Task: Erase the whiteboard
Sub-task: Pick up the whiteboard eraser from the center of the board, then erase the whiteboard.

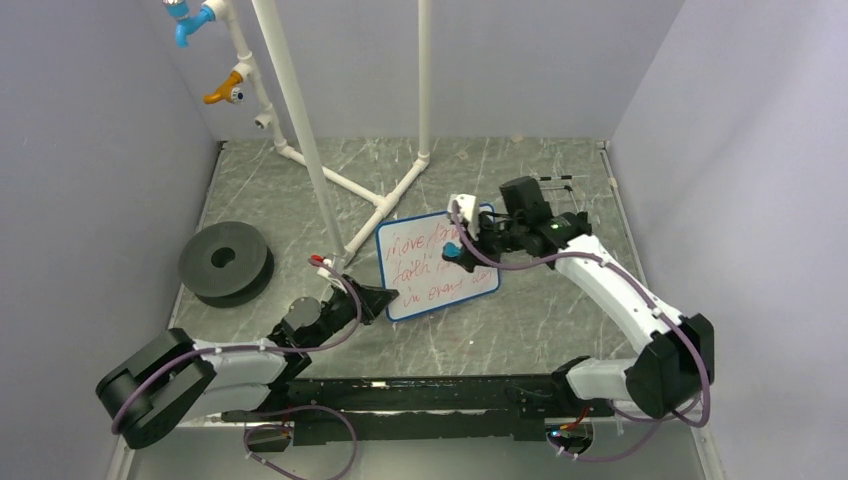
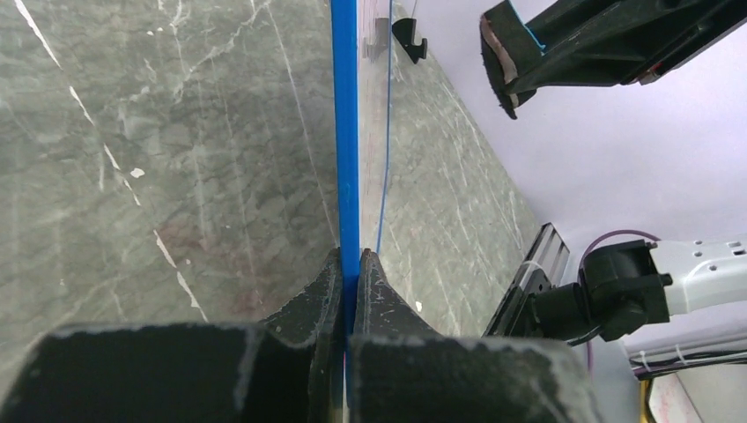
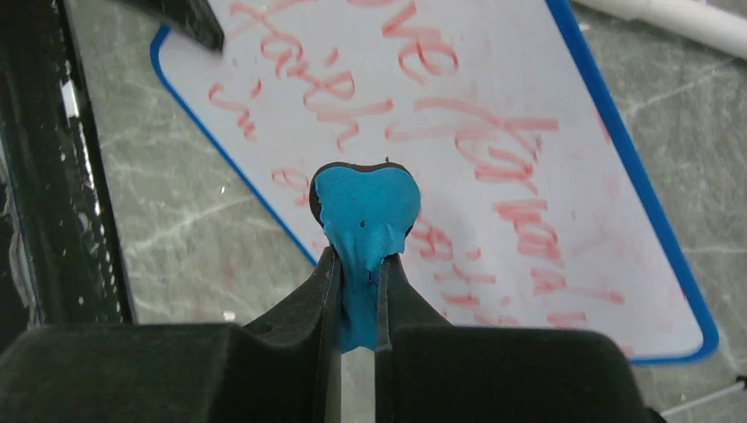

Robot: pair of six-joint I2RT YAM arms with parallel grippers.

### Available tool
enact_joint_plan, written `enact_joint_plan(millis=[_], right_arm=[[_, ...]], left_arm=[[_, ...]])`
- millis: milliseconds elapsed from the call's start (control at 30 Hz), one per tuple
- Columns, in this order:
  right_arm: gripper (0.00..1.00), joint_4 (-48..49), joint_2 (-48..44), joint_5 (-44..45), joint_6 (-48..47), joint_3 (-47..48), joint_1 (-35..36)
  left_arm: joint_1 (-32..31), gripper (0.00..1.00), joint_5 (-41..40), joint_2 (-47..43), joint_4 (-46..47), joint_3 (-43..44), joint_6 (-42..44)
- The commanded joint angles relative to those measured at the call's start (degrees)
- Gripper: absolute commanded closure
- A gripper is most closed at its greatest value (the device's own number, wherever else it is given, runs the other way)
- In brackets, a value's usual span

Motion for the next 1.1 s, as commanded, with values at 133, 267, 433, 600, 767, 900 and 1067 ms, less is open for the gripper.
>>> enact_joint_plan(millis=[133,267,433,600,767,900,1067], right_arm=[[1.00,10.17,6.53,23.03,8.15,8.00,17.72],[1.00,13.82,8.59,29.46,7.03,8.30,22.84],[1.00,19.13,11.85,39.49,6.94,7.69,26.05],[1.00,20.65,12.85,46.66,7.54,9.57,26.73],[1.00,20.55,12.82,47.67,7.74,9.38,25.88],[1.00,17.40,14.02,40.01,7.01,9.22,28.28],[1.00,16.36,12.35,36.24,6.27,7.81,29.80]], left_arm=[[-2.43,1.00,-0.54,8.95,7.63,3.39,-2.44],[-2.78,1.00,-1.16,10.20,8.57,3.43,-2.49],[-2.79,1.00,-0.56,7.66,4.50,3.93,-0.62],[-2.78,1.00,-0.52,2.96,-1.03,5.12,1.33],[-2.80,1.00,-0.96,0.28,-6.41,6.56,2.44],[-2.80,1.00,-0.96,0.14,-6.60,6.47,3.15],[-2.84,1.00,-0.70,-0.40,-6.85,6.41,3.99]])
